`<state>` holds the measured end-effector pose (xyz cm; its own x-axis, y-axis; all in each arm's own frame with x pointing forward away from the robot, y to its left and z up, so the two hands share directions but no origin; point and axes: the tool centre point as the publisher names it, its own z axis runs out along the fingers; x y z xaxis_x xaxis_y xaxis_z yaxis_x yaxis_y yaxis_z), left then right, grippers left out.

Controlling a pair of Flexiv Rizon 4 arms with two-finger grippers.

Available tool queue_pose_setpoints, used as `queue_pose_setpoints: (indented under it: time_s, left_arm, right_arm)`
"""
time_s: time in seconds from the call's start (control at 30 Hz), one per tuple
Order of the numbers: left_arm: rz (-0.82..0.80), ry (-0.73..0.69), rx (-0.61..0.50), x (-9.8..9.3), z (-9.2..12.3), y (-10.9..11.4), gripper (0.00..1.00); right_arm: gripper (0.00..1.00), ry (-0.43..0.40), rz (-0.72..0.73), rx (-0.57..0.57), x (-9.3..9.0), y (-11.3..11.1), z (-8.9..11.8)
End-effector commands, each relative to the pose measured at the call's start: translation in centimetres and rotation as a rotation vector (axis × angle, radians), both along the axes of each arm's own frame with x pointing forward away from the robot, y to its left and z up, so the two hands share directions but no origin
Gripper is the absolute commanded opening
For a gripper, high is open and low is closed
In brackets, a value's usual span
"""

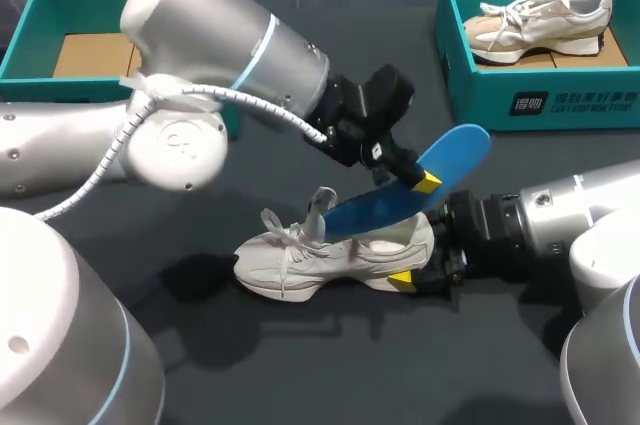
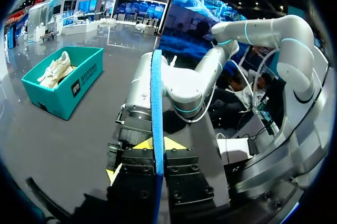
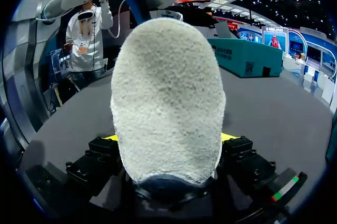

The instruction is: Take the shoe out of the shoebox, open the shoe tongue, remove and reinsert the insole, then place the shoe into the shoebox

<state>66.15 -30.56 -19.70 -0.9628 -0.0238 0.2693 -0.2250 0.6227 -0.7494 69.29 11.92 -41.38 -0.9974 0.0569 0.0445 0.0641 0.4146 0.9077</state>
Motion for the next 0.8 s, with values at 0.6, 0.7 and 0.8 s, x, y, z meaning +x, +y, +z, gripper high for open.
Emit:
queue_pose_setpoints:
  time_s: [0.6,0.7,0.8]
  left_arm:
    - [0.0,0.039,-0.069,-0.4,3.3,1.6,0.0]
    - [0.038,0.041,-0.199,-1.0,6.1,2.6,0.0]
    - [0.067,0.046,-0.295,-1.5,8.5,4.2,0.0]
  right_arm:
    - [0.0,0.0,-0.001,-0.005,-0.1,0.0,0.0]
    - [0.0,0.0,-0.001,-0.005,-0.1,0.0,0.0]
    - [0.0,0.0,-0.001,-0.005,-0.1,0.0,0.0]
